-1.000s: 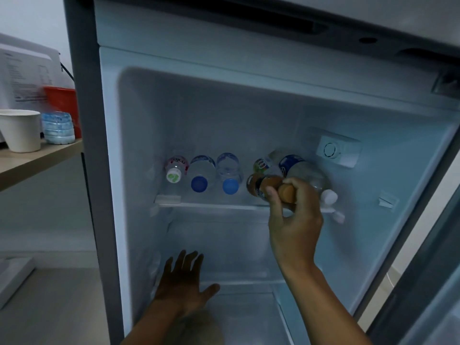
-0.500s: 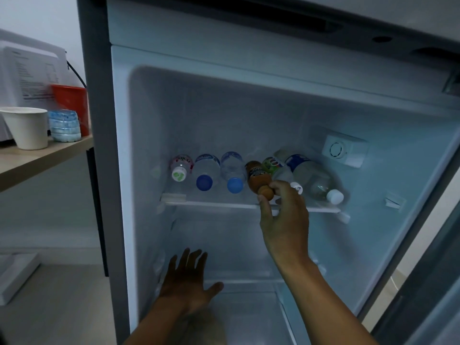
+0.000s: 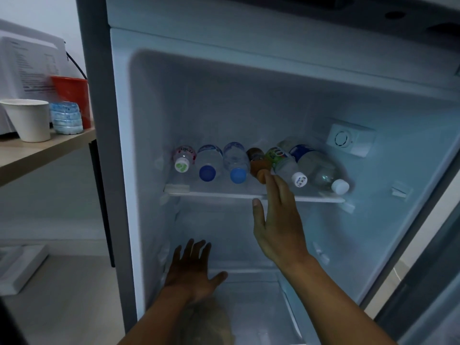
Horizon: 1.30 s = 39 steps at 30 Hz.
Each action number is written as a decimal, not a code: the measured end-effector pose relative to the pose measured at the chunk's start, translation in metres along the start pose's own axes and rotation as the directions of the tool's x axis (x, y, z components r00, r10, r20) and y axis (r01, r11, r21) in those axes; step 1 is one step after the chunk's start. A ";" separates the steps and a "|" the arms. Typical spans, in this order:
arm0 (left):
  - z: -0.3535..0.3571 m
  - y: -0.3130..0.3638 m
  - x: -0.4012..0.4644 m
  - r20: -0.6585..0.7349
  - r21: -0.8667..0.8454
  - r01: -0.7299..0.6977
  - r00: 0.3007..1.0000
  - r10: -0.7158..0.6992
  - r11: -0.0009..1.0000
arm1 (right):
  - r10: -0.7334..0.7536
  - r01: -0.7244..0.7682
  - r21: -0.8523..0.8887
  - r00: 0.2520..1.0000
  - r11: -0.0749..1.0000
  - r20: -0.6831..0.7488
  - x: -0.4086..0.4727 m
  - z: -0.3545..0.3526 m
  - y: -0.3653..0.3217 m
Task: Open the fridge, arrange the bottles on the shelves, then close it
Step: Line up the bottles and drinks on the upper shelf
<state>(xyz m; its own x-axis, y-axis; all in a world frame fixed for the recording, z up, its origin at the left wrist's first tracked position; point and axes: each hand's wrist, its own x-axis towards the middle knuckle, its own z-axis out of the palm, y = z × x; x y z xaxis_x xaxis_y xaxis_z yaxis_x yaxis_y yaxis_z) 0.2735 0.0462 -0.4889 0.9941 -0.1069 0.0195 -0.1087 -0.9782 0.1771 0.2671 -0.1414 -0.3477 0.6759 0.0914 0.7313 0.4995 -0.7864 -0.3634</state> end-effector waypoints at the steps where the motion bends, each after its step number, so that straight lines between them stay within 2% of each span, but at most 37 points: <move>1: 0.000 0.000 0.000 -0.002 -0.002 0.000 1.000 0.000 1.000 | 0.005 -0.005 -0.006 1.000 1.000 0.003 0.003 -0.001 -0.002; 7: -0.003 0.001 0.001 0.007 0.000 -0.003 1.000 0.003 1.000 | 0.020 -0.002 -0.230 0.997 0.973 0.078 0.040 0.000 -0.004; 11: -0.003 0.001 0.001 0.011 0.003 0.000 1.000 0.000 1.000 | 0.093 0.016 -0.427 0.968 0.904 0.234 0.062 0.004 -0.001; 15: 0.000 0.000 0.003 0.001 0.004 0.008 1.000 -0.008 1.000 | 0.054 0.163 -0.502 0.919 0.849 0.390 0.070 0.009 -0.003; 17: 0.000 0.000 0.003 -0.001 0.006 0.007 1.000 -0.007 1.000 | 0.149 0.105 -0.531 0.898 0.841 0.414 0.074 0.008 -0.005; 19: 0.001 0.000 0.004 0.000 0.010 0.005 1.000 -0.005 1.000 | 0.171 -0.002 -0.480 0.935 0.877 0.309 0.071 0.010 -0.006; 21: 0.001 0.000 0.003 -0.007 0.008 0.005 1.000 -0.005 1.000 | 0.151 -0.121 -0.288 0.985 0.950 0.085 0.058 0.016 -0.001; 24: 0.002 -0.001 0.004 -0.003 0.007 0.008 1.000 -0.008 1.000 | 0.182 -0.177 0.039 0.958 0.983 -0.221 0.031 0.020 -0.003; 26: 0.003 -0.001 0.004 -0.004 0.008 0.009 1.000 -0.009 1.000 | 0.201 -0.176 0.108 0.935 0.978 -0.293 0.015 0.015 -0.010; 29: 0.003 -0.001 0.005 -0.001 0.004 0.009 1.000 -0.009 1.000 | 0.312 -0.302 0.079 0.913 0.950 -0.263 0.001 0.013 -0.008; 32: 0.002 -0.001 0.005 0.006 0.005 0.007 1.000 -0.007 1.000 | 0.327 -0.343 -0.124 0.935 0.931 -0.135 -0.004 0.010 0.000; 34: 0.002 -0.001 0.005 0.020 0.011 0.004 1.000 -0.004 1.000 | 0.353 -0.362 -0.199 0.932 0.911 -0.082 0.001 0.001 0.001; 37: 0.001 -0.001 0.004 0.020 0.024 0.002 1.000 -0.002 1.000 | 0.379 -0.381 -0.175 0.924 0.908 -0.045 0.011 -0.013 -0.009; 39: 0.001 -0.001 0.003 0.025 0.016 -0.001 1.000 0.001 1.000 | 0.254 -0.254 -0.044 0.967 0.966 -0.012 0.011 -0.018 -0.026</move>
<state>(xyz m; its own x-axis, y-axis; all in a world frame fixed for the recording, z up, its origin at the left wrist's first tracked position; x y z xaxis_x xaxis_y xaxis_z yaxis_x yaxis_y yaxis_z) 0.2770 0.0462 -0.4901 0.9936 -0.1125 -0.0053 -0.1102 -0.9807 0.1616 0.2515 -0.1305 -0.3202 0.7739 -0.1189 0.6221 0.2868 -0.8099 -0.5116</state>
